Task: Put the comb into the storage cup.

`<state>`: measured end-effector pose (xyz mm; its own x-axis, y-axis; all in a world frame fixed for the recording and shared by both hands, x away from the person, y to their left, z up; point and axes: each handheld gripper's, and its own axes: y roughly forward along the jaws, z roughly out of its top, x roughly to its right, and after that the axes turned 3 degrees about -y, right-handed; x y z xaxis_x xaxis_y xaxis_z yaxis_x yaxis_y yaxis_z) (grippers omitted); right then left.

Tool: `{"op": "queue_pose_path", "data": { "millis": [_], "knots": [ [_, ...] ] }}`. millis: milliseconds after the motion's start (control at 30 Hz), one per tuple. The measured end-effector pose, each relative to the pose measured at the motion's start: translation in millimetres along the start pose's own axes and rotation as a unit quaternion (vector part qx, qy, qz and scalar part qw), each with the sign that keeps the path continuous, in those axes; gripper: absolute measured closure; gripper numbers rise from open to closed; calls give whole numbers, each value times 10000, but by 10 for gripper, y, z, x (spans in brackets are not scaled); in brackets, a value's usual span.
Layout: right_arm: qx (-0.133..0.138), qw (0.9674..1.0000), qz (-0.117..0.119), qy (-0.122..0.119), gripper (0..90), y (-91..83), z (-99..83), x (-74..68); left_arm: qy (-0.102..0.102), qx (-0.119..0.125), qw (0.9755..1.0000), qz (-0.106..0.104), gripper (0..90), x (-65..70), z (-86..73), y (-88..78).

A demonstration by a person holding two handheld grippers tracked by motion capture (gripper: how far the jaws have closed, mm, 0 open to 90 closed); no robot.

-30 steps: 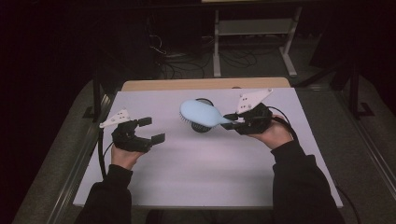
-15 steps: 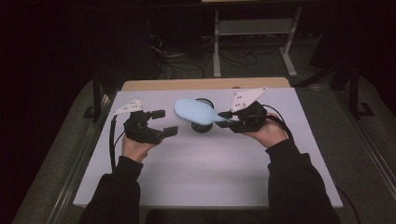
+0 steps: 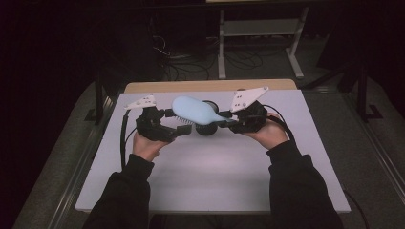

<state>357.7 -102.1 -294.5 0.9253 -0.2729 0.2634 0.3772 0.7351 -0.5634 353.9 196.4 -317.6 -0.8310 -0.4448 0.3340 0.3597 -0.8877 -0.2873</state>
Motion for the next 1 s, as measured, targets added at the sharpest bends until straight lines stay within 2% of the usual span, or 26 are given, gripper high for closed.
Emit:
{"op": "queue_pose_path", "data": {
  "millis": [200,400,500,633,833,1000],
  "knots": [
    [17,10000,-23,-22,686,34,31,-13,-46,23,10000,-58,36,6,20,41],
    [42,10000,-55,-47,686,68,45,-22,-236,155,9996,-82,68,-28,35,48],
    [-2,10000,-66,-62,686,92,50,-27,-225,172,9996,57,98,-23,46,55],
    [-31,9999,-84,-54,686,116,49,-31,-297,352,9989,42,146,-27,58,33],
    [-29,9999,-148,-62,686,136,62,-37,-459,466,9978,124,196,-41,70,25],
    [-100,9997,-196,-91,686,183,61,-45,-677,578,9959,146,241,-77,63,27]
  ]
}}
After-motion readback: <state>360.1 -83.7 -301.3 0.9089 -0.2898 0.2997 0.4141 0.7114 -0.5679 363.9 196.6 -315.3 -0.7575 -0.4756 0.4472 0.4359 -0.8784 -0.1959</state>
